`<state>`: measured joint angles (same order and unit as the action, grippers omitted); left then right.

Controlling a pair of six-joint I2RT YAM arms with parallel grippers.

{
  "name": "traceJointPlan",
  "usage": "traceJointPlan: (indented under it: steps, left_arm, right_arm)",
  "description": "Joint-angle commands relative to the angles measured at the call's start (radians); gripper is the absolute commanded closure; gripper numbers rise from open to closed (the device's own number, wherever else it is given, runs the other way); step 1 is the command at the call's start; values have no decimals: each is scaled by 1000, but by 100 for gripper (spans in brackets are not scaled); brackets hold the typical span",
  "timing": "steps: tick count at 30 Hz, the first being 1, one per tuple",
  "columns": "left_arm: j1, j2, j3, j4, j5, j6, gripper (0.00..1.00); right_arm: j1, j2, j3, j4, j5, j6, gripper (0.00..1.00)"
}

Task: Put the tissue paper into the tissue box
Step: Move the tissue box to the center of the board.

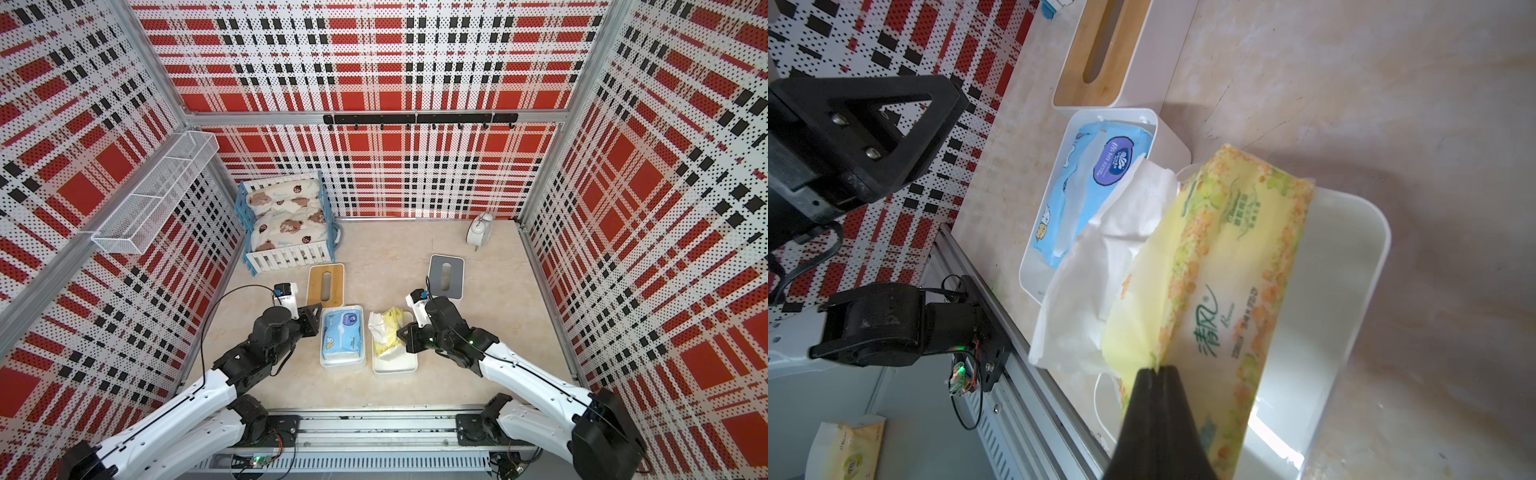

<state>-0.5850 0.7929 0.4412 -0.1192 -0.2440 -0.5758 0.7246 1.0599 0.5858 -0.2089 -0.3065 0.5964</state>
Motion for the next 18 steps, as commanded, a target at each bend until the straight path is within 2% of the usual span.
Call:
traceJointPlan:
  steps: [1,11,13,18]
  left_arm:
    - [-3,-1,-13,27,4,1,69]
    - [0,-27,-19,23,11,-1,69]
    - [2,-34,-21,17,10,-1,69]
    - [11,-56,-30,4,12,0,69]
  right_arm:
    - [16,35,-7,52,28,15,100]
    - [13,115,50,-4,183,-37,100]
    - [8,147,71,-17,204,-83,100]
    - [-52,246,124,-21,197,-151,100]
